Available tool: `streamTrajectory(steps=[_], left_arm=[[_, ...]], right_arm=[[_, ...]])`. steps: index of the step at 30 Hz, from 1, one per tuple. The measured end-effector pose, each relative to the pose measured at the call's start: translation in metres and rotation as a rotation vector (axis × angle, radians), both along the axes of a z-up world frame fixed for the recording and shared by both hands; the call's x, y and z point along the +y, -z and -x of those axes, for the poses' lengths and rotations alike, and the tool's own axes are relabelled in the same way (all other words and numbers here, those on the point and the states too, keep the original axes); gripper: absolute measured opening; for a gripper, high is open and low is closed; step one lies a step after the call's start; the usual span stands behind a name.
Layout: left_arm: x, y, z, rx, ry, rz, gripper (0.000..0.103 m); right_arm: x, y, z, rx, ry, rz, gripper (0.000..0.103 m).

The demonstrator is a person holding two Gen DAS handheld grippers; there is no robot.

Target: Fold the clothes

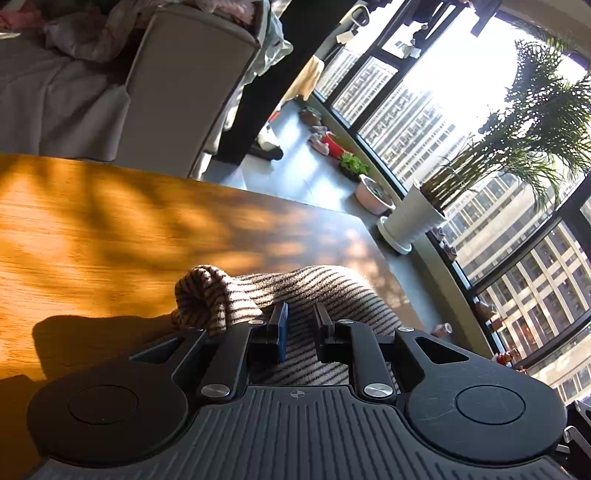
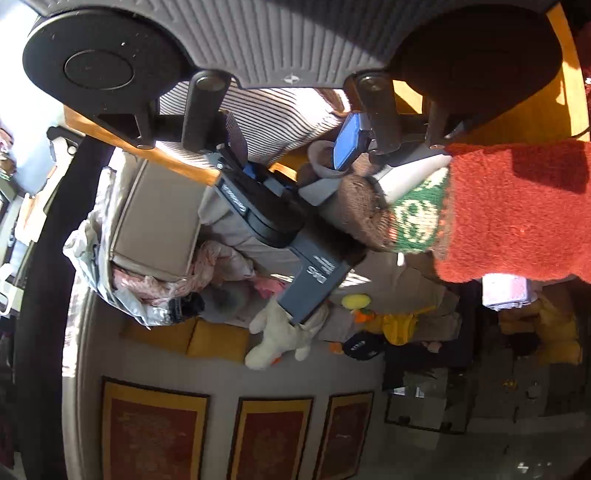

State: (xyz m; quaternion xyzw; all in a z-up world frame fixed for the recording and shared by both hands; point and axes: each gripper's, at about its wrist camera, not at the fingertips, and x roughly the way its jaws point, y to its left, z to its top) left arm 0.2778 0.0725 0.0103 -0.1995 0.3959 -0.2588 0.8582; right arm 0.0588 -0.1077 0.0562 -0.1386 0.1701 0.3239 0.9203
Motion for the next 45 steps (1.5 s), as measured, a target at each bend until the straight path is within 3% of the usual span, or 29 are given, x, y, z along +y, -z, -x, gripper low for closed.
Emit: streamTrajectory(steps=[3, 6, 9, 11, 13, 16, 20, 23, 24, 29, 33, 36, 39, 44, 45], left_arm=[[-0.001, 0.000, -0.001, 0.001, -0.005, -0.008, 0.018], [-0.003, -0.009, 0.008, -0.023, -0.010, -0.049, 0.019], [-0.001, -0.029, 0.027, -0.089, -0.049, -0.099, 0.034], [0.005, -0.042, 0.047, -0.144, -0.067, -0.089, 0.042], [0.010, -0.050, 0.066, -0.172, -0.052, -0.063, 0.041], [0.009, -0.048, 0.079, -0.146, -0.012, -0.021, 0.041], [-0.003, -0.028, 0.065, -0.087, 0.002, -0.035, 0.037], [0.000, -0.019, 0.051, -0.052, -0.009, 0.007, 0.035], [0.001, -0.017, 0.047, -0.043, -0.009, 0.014, 0.035], [-0.001, -0.008, 0.034, -0.031, -0.008, 0.014, 0.029], [0.000, -0.007, 0.032, -0.027, -0.010, 0.019, 0.027], [0.003, -0.015, 0.041, -0.049, -0.026, -0.004, 0.026], [0.007, -0.027, 0.055, -0.082, -0.059, -0.028, 0.033], [0.017, -0.044, 0.090, -0.137, -0.166, -0.073, 0.059], [0.018, -0.043, 0.094, -0.125, -0.158, -0.070, 0.060]], right_arm=[[0.007, 0.037, -0.022, 0.132, 0.034, 0.074, 0.045], [0.010, 0.060, -0.014, 0.087, 0.049, 0.090, 0.047], [0.011, 0.058, -0.014, 0.094, 0.059, 0.098, 0.047], [0.012, 0.058, -0.014, 0.089, 0.063, 0.105, 0.047], [0.013, 0.060, -0.012, 0.075, 0.070, 0.116, 0.047], [0.016, 0.060, -0.010, 0.059, 0.072, 0.130, 0.047], [0.012, 0.051, -0.009, 0.058, 0.066, 0.142, 0.047], [0.000, 0.036, -0.002, 0.048, 0.046, 0.142, 0.056], [-0.006, 0.028, -0.001, 0.041, 0.044, 0.122, 0.060], [-0.030, -0.001, -0.002, 0.024, 0.051, -0.008, 0.060], [-0.008, 0.032, -0.021, 0.120, 0.061, 0.066, 0.060], [0.006, 0.059, -0.017, 0.101, 0.065, 0.118, 0.067], [0.007, 0.059, -0.013, 0.100, 0.069, 0.123, 0.067], [0.008, 0.062, -0.009, 0.090, 0.066, 0.154, 0.071], [0.010, 0.063, -0.008, 0.082, 0.068, 0.165, 0.074]])
